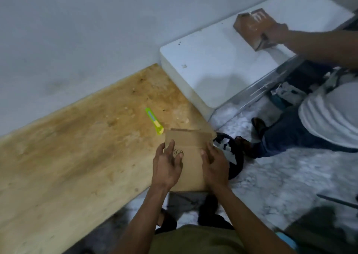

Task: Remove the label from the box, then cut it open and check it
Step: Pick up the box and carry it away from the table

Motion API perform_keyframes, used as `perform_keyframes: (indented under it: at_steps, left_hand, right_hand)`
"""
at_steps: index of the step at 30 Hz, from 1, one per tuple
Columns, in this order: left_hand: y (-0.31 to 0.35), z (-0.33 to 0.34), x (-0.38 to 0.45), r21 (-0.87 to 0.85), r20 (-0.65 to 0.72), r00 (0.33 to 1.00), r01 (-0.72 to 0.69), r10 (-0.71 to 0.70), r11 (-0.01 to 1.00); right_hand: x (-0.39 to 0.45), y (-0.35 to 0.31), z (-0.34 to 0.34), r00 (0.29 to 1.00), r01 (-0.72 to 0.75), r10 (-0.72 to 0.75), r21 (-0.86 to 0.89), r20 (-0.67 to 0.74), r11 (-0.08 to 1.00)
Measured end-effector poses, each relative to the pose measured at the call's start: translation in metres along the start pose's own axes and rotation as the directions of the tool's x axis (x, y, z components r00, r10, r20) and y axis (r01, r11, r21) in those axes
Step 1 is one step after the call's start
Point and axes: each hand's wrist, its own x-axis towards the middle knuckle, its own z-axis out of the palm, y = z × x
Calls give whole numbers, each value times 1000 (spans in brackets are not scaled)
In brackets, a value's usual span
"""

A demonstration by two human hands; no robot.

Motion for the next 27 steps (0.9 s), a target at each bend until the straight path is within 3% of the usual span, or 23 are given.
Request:
perform_keyframes:
  at_steps: [3,7,10,16,19,27]
  left_hand:
    - [39,43,5,36,101,994,-39,35,999]
    - [67,109,7,97,229,973,-49,26,994]
    - [67,158,12,148,361,932,-91,31,985]
    - [49,228,31,176,522,850,-23,-74,984]
    - [35,259,54,215,535,837,-5,-114,976]
    - [-8,340,124,258,507,846,32,-163,966]
  right_hand:
    - [18,38,-38,997,-65,65,4,-35,998]
    - [38,104,-78,989,-99,105,-57,108,993]
    - [50,149,-92,969,-148,161,-78,189,986]
    - [70,218,-82,913,-310,320,-80,252,947]
    - [90,247,-61,893,-394,393,-41,219,918]
    - [155,315,-4,900,-424,412,72,142,903]
